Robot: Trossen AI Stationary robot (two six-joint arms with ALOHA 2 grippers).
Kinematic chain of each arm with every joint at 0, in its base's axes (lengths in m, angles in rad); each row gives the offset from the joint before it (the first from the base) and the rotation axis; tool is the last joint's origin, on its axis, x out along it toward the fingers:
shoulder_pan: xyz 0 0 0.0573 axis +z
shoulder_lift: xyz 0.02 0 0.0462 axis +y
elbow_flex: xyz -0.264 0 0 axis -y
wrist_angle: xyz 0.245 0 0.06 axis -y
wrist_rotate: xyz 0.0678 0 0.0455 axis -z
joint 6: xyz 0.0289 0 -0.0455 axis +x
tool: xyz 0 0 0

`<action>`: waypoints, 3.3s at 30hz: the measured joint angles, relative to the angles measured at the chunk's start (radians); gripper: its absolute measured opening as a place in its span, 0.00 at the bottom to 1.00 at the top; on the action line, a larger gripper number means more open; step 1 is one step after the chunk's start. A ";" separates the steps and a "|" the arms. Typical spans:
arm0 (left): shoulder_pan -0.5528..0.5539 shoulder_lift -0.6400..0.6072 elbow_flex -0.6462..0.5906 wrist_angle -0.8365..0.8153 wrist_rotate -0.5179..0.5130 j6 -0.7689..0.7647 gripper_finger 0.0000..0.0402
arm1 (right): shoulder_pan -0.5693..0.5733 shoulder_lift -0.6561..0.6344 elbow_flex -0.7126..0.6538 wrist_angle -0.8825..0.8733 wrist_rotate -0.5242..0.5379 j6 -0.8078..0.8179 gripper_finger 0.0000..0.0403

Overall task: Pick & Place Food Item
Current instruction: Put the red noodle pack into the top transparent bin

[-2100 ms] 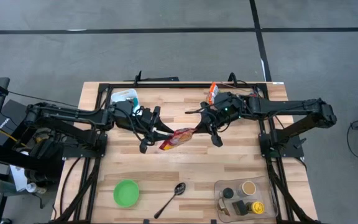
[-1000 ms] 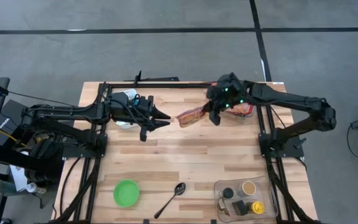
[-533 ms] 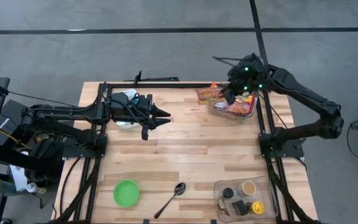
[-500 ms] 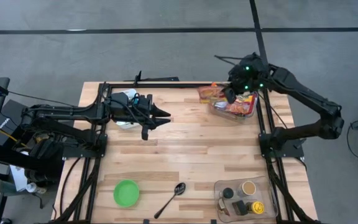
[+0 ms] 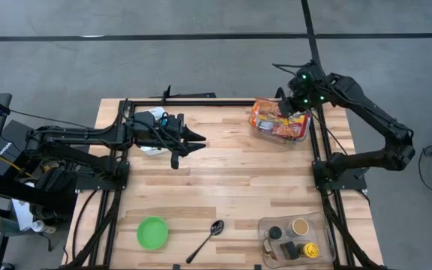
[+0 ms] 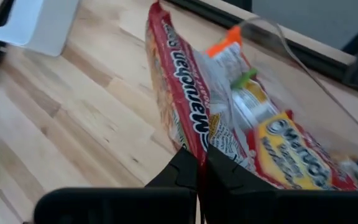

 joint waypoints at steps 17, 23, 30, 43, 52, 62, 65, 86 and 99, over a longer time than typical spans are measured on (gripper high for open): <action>0.000 0.000 0.000 -0.001 0.000 0.000 0.27 | -0.014 0.077 -0.039 -0.018 0.001 0.003 0.00; 0.000 0.000 0.000 0.000 0.000 0.000 0.27 | -0.014 0.083 -0.039 -0.008 0.000 0.041 0.00; 0.000 0.000 0.000 0.000 0.000 0.000 0.27 | -0.008 0.083 -0.039 -0.034 -0.032 0.044 0.00; 0.000 0.000 0.000 -0.001 0.000 0.000 0.27 | 0.008 0.153 -0.038 -0.054 -0.022 0.021 0.00; 0.000 0.000 0.000 -0.001 0.000 0.000 0.27 | -0.016 0.162 -0.038 -0.060 0.031 0.018 0.00; 0.000 0.000 0.000 -0.001 0.000 0.000 0.27 | -0.021 0.162 -0.038 -0.101 0.111 0.023 0.02; 0.000 0.000 0.000 -0.001 0.000 0.000 0.27 | -0.022 0.162 -0.038 -0.095 0.134 0.022 0.05; 0.000 0.000 0.000 -0.001 0.000 0.000 0.27 | -0.022 0.162 -0.038 -0.043 0.394 -0.025 0.43; 0.000 0.000 0.000 -0.002 0.001 0.000 0.27 | -0.071 0.159 0.005 -0.029 0.395 -0.062 0.31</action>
